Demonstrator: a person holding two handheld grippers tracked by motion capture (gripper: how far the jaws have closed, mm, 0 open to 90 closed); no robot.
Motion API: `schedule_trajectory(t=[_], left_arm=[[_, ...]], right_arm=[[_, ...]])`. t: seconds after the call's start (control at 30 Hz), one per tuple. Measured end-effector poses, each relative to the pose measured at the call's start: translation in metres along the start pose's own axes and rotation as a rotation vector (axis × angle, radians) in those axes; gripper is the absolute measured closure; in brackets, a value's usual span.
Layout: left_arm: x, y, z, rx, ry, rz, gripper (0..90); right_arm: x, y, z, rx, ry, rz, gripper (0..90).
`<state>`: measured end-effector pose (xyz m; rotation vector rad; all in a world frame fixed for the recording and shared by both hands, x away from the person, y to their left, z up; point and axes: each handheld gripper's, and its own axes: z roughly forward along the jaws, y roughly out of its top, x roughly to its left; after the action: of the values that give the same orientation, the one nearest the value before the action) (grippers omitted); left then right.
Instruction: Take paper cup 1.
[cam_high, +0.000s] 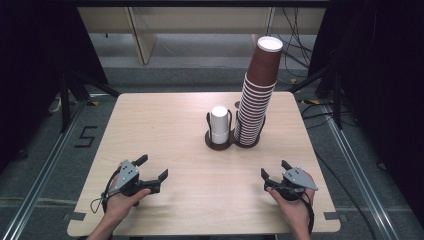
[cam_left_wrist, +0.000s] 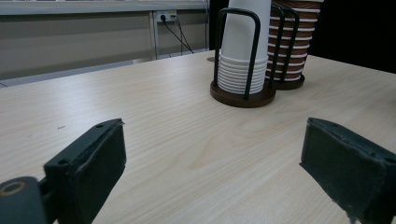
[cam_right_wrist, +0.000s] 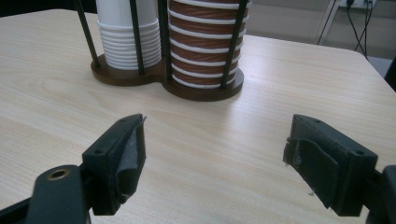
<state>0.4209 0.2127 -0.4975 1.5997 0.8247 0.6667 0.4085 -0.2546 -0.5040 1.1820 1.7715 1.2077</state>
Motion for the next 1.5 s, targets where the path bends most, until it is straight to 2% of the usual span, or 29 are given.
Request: schedule_trajectory(t=[0.07,0.1,0.23,0.27,0.33,0.37,0.43,0.47,0.5,0.53,0.57,0.7,0.73,0.8,0.83,0.87,0.93,1.03,1.1,1.17,1.2,1.23,1.27,1.33,1.37,1.4,1.43,1.47,1.5], left_arm=[[-0.003,0.003,0.009,0.01,-0.015,0.003,7.3],[-0.004,0.004,0.015,0.001,-0.028,0.023,7.5],[-0.01,0.011,0.035,0.01,-0.055,0.074,8.2],[-0.012,0.014,0.042,0.018,-0.06,0.071,8.2],[-0.013,0.018,0.053,0.018,-0.073,0.083,8.3],[-0.014,0.021,0.058,0.025,-0.078,0.083,8.4],[-0.015,0.027,0.07,0.029,-0.099,0.094,8.9],[-0.015,0.027,0.07,0.029,-0.099,0.094,9.6],[-0.016,0.033,0.083,0.035,-0.125,0.105,12.8],[-0.016,0.033,0.083,0.035,-0.125,0.105,14.0],[-0.017,0.038,0.093,0.043,-0.133,0.116,13.8],[-0.021,0.043,0.115,0.077,-0.165,0.124,13.8],[-0.021,0.044,0.119,0.088,-0.167,0.127,13.7],[-0.023,0.044,0.13,0.116,-0.172,0.141,13.8],[-0.024,0.044,0.136,0.125,-0.172,0.135,13.8],[-0.025,0.044,0.139,0.134,-0.168,0.134,13.9],[-0.027,0.045,0.147,0.144,-0.161,0.132,13.9],[-0.034,0.048,0.156,0.143,-0.107,0.071,13.4],[-0.041,0.047,0.16,0.127,-0.083,0.054,10.3],[-0.051,0.046,0.162,0.126,-0.064,0.047,8.1],[-0.056,0.045,0.163,0.125,-0.052,0.042,7.7],[-0.056,0.045,0.163,0.125,-0.052,0.042,7.7],[-0.062,0.044,0.167,0.126,-0.032,0.025,7.7],[-0.068,0.043,0.172,0.133,-0.002,0.015,7.7],[-0.07,0.042,0.175,0.135,0.008,0.014,7.9],[-0.071,0.042,0.176,0.134,0.013,0.004,7.9],[-0.073,0.041,0.179,0.14,0.024,0.002,8.2],[-0.074,0.04,0.181,0.137,0.029,-0.01,8.4],[-0.076,0.04,0.182,0.14,0.036,-0.017,8.9]], right_arm=[[0.001,0.001,0.0,0.005,0.009,0.012,23.0],[0.002,0.002,0.001,-0.024,0.017,0.023,23.7],[0.005,0.013,0.0,-0.044,0.024,0.021,25.6],[0.007,0.017,-0.001,-0.046,0.025,0.032,26.2],[0.008,0.024,0.0,-0.062,0.032,0.016,26.4],[0.011,0.027,0.002,-0.065,0.04,0.029,26.5],[0.014,0.036,0.005,-0.073,0.041,0.019,27.0],[0.016,0.038,0.007,-0.075,0.057,0.032,27.3],[0.02,0.043,0.009,-0.068,0.05,0.037,28.4],[0.02,0.043,0.009,-0.068,0.05,0.037,28.4],[0.023,0.051,0.016,-0.077,0.084,0.024,29.7],[0.033,0.066,0.029,-0.082,0.104,-0.01,29.8],[0.035,0.07,0.033,-0.088,0.124,-0.012,29.8],[0.039,0.076,0.038,-0.074,0.12,-0.014,30.3],[0.042,0.08,0.042,-0.081,0.122,-0.005,30.6],[0.042,0.085,0.046,-0.076,0.126,-0.032,30.8],[0.046,0.091,0.052,-0.07,0.133,-0.03,31.2],[0.049,0.1,0.061,-0.066,0.137,-0.052,31.3],[0.051,0.105,0.066,-0.08,0.133,-0.055,31.4],[0.053,0.111,0.07,-0.08,0.148,-0.047,31.4],[0.054,0.113,0.072,-0.088,0.148,-0.058,31.4],[0.054,0.113,0.072,-0.088,0.148,-0.058,31.4],[0.055,0.118,0.076,-0.092,0.132,-0.08,31.7],[0.057,0.123,0.078,-0.087,0.142,-0.081,31.8],[0.059,0.126,0.081,-0.085,0.154,-0.067,32.1],[0.059,0.128,0.082,-0.088,0.146,-0.082,32.2],[0.061,0.13,0.084,-0.084,0.154,-0.074,32.2],[0.061,0.133,0.086,-0.084,0.148,-0.096,32.2],[0.063,0.135,0.087,-0.074,0.154,-0.086,32.3]])
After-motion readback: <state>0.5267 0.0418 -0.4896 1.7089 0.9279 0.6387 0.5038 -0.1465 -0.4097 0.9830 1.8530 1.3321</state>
